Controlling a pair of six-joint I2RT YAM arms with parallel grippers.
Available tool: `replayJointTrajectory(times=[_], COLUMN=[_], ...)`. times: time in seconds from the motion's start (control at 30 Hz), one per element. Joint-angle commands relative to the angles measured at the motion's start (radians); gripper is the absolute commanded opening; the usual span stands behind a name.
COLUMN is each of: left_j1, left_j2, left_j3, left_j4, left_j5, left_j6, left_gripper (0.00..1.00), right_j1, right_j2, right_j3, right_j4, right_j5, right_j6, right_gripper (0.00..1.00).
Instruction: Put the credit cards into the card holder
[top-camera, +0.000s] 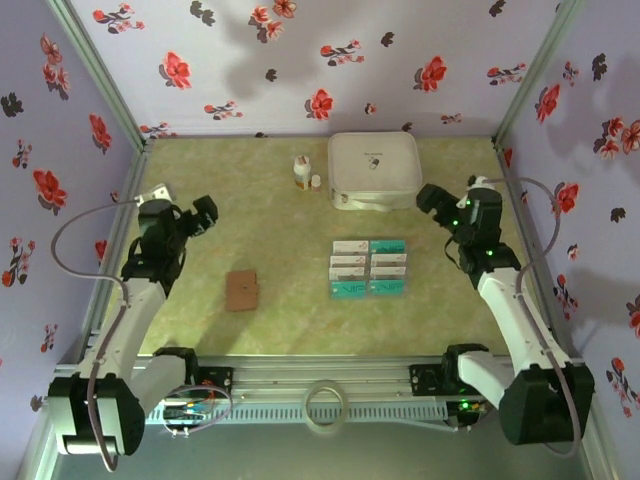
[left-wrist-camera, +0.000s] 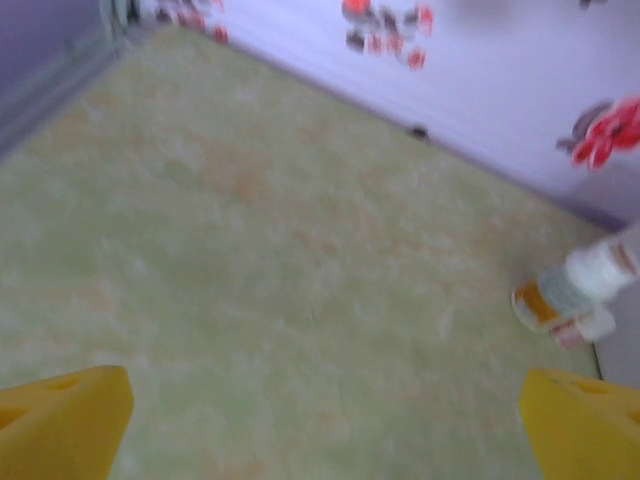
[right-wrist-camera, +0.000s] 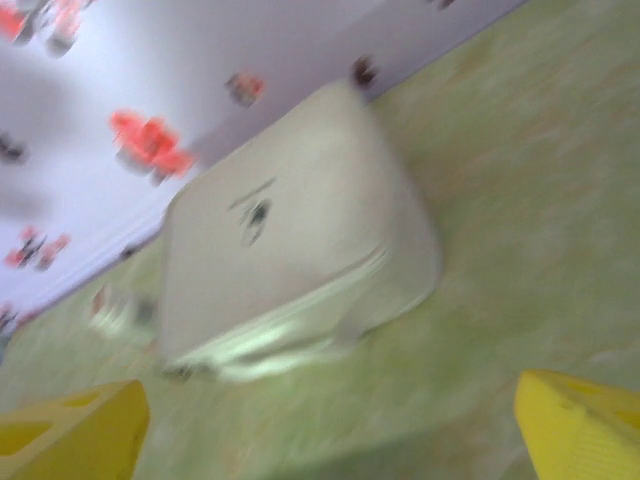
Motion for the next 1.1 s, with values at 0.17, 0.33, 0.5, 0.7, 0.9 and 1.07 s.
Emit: replayJointTrajectory(times=[0.17, 0.33, 0.5, 0.7, 0.9, 1.07], left_j1=[-0.121, -0.186, -0.213, -0.247, -0.282, -0.327], left_j2=[-0.022, -0.055, -0.124, -0.185, -0.175, -0.146], left_j3=[-0.068, -0.152, -0.228, -0.299, -0.362, -0.386], left_j4=[-0.272, -0.273, -0.285, -0.277, -0.204, -0.134], left_j5=[0.093, 0.095, 0.115, 0.130, 0.129, 0.125], left_j6=[-0.194, -0.255, -0.288, -0.349, -0.410, -0.459], left_gripper=[1.00, 1.00, 1.00, 1.00, 1.00, 1.00], right_j1=[0.410, 0.687, 0.847, 0.910, 0.909, 0.905], right_j2=[-0.035, 0.058, 0.213, 0.371, 0.409, 0.422], right_j3=[0.007, 0.001, 0.035, 0.096, 0.121, 0.140], right_j4=[-0.186, -0.146, -0.069, -0.019, -0.044, -0.080], right_j5=[0.067, 0.189, 0.227, 0.195, 0.209, 0.202], right_j6=[0.045, 0.120, 0.168, 0.190, 0.167, 0.138], right_gripper=[0.85, 0.81, 0.79, 0.75, 0.75, 0.75])
